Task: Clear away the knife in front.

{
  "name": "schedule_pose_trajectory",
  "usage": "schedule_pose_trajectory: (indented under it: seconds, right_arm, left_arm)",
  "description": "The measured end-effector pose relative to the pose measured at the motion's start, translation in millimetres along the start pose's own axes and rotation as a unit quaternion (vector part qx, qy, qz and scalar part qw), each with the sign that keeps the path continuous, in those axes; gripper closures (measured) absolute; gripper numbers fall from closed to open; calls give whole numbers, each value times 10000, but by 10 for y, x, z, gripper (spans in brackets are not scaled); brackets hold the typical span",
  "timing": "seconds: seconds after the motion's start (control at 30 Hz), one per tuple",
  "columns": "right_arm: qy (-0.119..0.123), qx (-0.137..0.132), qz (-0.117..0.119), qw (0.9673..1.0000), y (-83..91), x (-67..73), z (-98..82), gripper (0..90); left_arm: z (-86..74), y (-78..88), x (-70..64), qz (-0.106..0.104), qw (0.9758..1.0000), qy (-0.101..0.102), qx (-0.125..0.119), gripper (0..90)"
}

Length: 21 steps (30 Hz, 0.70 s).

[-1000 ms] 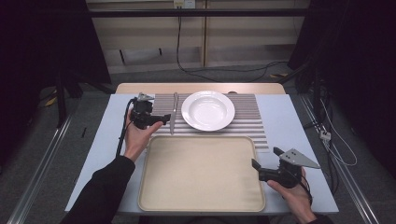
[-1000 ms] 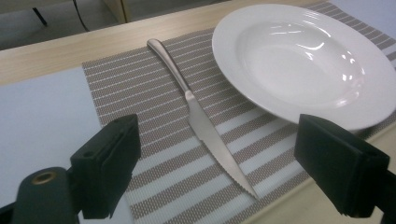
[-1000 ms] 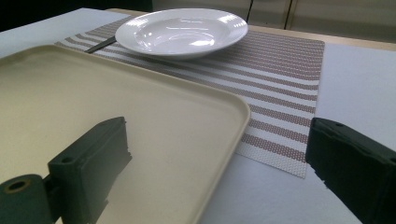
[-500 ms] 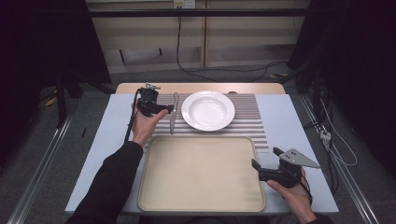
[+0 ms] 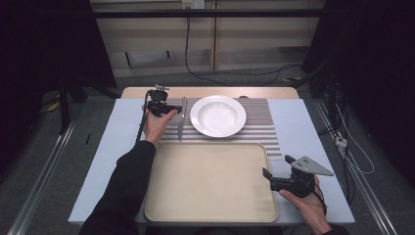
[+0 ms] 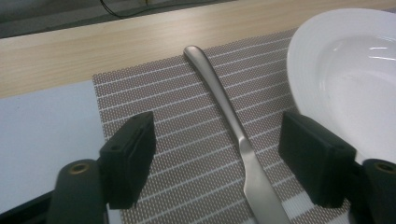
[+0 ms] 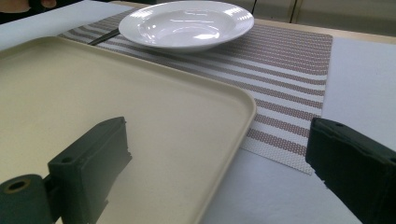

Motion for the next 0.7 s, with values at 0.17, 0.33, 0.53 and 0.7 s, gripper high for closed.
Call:
schedule_pose_trajectory:
  seconds: [0.17, 0.33, 0.53, 0.7]
  right_arm:
    - [-33, 17, 16, 10000, -8, 0, -3, 60]
    - [-60, 21, 19, 10000, -10, -14, -5, 60]
    - [-26, 38, 41, 10000, -9, -7, -12, 60]
    - [-82, 40, 49, 9999, -12, -23, -11, 60]
  left_arm:
    - [63, -119, -65, -84, 9999, -68, 83, 330]
    - [113, -278, -140, -105, 9996, -130, 211, 413]
    - [118, -431, -180, -101, 9992, -128, 378, 542]
    - [53, -506, -140, -16, 9987, 146, 490, 640]
Point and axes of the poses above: each handheld gripper's, and its own axes: y roughly backward along the jaws, z roughly out of its top, x roughly to its left, the point moved 4 cm from there along -y, roughly forward along the jaws, and after that the axes turned 13 degrees about -y, right-handed, at the moved point
